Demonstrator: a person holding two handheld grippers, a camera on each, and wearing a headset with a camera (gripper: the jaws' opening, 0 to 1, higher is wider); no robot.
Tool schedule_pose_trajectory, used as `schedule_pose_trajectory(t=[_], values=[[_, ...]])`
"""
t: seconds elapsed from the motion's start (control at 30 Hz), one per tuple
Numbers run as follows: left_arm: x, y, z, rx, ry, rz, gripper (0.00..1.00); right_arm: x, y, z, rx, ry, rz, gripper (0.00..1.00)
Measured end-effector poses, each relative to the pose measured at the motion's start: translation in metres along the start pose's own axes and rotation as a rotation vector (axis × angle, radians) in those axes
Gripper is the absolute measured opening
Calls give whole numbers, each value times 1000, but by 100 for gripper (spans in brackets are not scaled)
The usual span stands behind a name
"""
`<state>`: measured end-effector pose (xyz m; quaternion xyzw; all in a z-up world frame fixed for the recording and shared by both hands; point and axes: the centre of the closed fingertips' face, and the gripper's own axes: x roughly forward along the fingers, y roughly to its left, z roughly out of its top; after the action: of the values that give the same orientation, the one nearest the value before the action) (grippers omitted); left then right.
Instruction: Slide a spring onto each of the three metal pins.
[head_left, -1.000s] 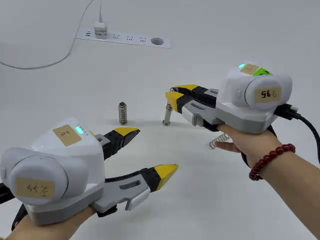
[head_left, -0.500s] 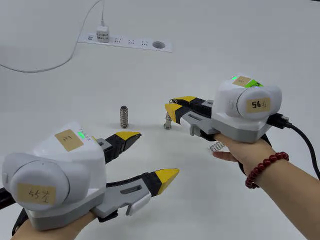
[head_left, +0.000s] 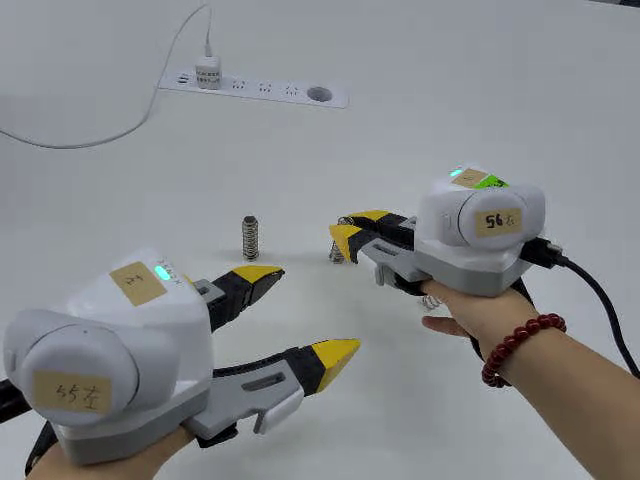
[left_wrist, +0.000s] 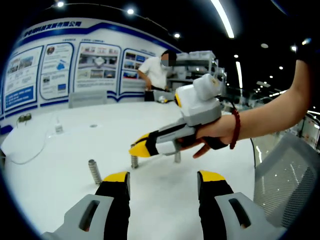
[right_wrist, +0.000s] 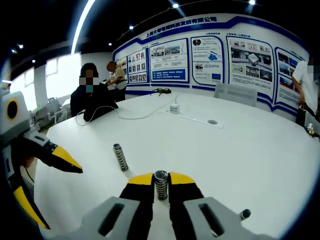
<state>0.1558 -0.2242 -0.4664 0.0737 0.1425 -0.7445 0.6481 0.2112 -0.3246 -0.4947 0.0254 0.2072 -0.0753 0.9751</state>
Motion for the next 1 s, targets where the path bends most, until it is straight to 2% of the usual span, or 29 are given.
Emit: schedule_pose_trajectory(t=[0.23,0.67,1.0], values=[[0,1,1,0,-1,3,55,1,1,-7,-6,25,0,12],[0,0,2,14,5,5,55,-2,2,-2,5,16,11,12],[1,-1,5,29,8,8,57,-15,0,9,48,-2,12,23]])
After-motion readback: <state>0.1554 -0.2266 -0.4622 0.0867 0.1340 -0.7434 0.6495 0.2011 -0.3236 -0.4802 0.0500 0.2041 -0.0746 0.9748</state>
